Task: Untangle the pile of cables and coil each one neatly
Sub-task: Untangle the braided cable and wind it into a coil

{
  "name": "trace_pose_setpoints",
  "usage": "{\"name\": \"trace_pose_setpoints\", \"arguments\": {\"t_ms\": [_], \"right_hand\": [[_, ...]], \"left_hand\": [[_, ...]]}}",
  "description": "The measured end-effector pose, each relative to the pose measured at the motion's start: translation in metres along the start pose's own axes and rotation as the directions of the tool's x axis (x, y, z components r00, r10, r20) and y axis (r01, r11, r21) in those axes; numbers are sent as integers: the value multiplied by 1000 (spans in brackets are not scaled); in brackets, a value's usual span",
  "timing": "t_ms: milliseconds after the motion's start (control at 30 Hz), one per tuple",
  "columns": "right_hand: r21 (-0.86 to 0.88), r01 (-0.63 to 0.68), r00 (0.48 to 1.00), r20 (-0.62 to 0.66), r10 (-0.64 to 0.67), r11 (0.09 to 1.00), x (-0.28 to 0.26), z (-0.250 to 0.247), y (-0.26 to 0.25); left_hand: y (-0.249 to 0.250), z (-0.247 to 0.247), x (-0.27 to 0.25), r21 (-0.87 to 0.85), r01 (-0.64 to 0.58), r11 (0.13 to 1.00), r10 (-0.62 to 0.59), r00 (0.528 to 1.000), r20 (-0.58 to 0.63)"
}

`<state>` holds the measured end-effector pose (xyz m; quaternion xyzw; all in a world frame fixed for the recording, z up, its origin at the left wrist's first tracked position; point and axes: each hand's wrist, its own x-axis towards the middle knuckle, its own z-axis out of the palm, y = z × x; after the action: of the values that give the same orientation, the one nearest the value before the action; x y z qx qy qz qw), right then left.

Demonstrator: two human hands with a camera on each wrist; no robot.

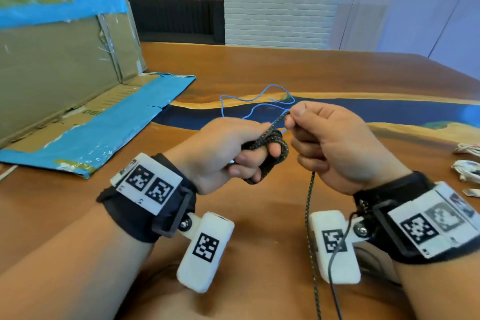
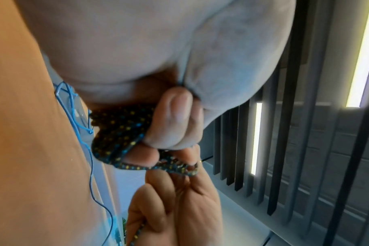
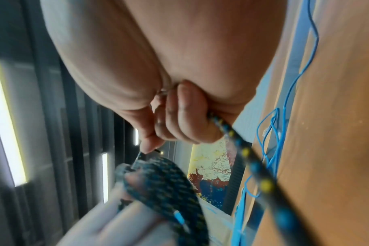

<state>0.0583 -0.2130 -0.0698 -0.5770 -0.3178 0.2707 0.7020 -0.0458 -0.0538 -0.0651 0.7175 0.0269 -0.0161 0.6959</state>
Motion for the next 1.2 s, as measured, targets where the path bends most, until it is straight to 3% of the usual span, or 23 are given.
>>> {"name": "trace_pose_setpoints", "arguments": {"t_ms": [100,200,367,500,600,733,800,867,933,1000,1033,1100,1200], "right_hand": [[-65,26,999,-46,-29,998,6,7,7],[-87,-7,1000,-1,7,996,7,8,8],[-108,-9,999,-32,5,994,6,2,9],[-114,20,999,-46,-25,993,8,4,12],[-110,-37,999,21,40,993,10,11,17],[-105,-143,986,76,151,984,9,15,24],[-152,-160,978,108,177,975,6,18,25],[-177,-160,952,231,199,971,1,25,27],[-156,-159,894,397,209,975,-7,36,26],[-103,-127,867,472,161,987,-10,40,20],[-57,-109,888,444,123,992,-9,38,16],[36,-75,960,273,62,997,-6,29,7],[70,-4,999,34,2,998,0,10,3]], "left_hand": [[3,-3,2,-150,12,989,-11,1000,10],[1,-2,3,-252,-27,967,27,1000,-6],[-4,-1,4,-352,6,936,44,990,134],[1,5,1,-448,14,894,62,986,153],[6,10,4,-548,-147,823,167,986,-14],[5,-5,13,-566,-350,746,219,932,-287],[2,-15,18,-513,-442,736,198,865,-462],[-3,-21,24,-393,-515,762,209,769,-604],[-6,-23,26,-265,-512,817,252,731,-634],[-7,-20,23,-81,-385,919,285,794,-537],[-7,-17,20,42,-291,956,278,848,-452],[-10,-10,14,220,-172,960,226,941,-251],[-10,-4,8,161,-100,982,111,992,-63]]}}
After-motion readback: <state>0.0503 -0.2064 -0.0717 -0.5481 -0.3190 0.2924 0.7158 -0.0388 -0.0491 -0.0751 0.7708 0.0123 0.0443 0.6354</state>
